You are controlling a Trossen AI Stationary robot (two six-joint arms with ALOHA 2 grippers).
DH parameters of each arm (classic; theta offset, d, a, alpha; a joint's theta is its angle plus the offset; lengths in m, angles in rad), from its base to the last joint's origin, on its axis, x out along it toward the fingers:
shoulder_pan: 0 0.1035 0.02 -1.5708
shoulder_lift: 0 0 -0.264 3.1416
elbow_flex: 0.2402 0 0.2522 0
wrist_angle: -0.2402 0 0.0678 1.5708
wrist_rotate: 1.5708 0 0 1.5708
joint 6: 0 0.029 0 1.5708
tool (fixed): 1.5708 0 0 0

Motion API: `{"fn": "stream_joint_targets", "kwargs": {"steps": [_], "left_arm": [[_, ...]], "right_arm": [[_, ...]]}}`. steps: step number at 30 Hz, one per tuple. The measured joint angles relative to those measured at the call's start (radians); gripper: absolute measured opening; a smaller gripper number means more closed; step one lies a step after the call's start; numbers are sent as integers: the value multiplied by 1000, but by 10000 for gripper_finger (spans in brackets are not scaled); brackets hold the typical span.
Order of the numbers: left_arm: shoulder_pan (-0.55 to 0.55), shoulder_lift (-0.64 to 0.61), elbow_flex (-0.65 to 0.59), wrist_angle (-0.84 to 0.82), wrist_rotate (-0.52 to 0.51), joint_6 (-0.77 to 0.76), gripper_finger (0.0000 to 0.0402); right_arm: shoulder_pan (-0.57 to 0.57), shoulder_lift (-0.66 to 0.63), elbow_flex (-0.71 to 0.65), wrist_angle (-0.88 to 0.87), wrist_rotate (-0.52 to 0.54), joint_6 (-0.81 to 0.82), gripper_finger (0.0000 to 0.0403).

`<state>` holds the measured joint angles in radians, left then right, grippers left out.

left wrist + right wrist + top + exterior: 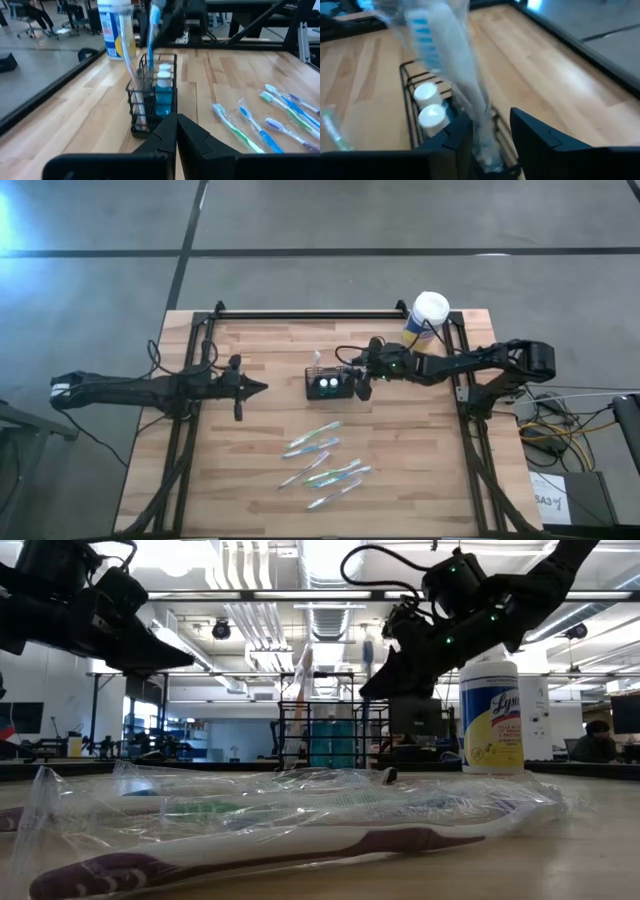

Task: Pick & Place toothbrushing station
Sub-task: Put the top green toothbrush in the wire organizer

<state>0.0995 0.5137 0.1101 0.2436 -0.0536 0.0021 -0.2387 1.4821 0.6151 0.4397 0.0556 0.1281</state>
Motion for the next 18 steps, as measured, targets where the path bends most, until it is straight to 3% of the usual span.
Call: {"fn": "stream_joint_targets", "kwargs": {"steps": [9, 15, 18], "left_arm": [[0, 0, -2, 6, 0, -20, 12], [0, 0, -2, -15, 0, -60, 12], [0, 0, -2, -23, 0, -95, 12]], "right_arm": [[3, -180, 0, -14, 14, -45, 149], [6, -359, -96, 111, -193, -51, 129], [13, -437, -191, 220, -237, -27, 104]]}}
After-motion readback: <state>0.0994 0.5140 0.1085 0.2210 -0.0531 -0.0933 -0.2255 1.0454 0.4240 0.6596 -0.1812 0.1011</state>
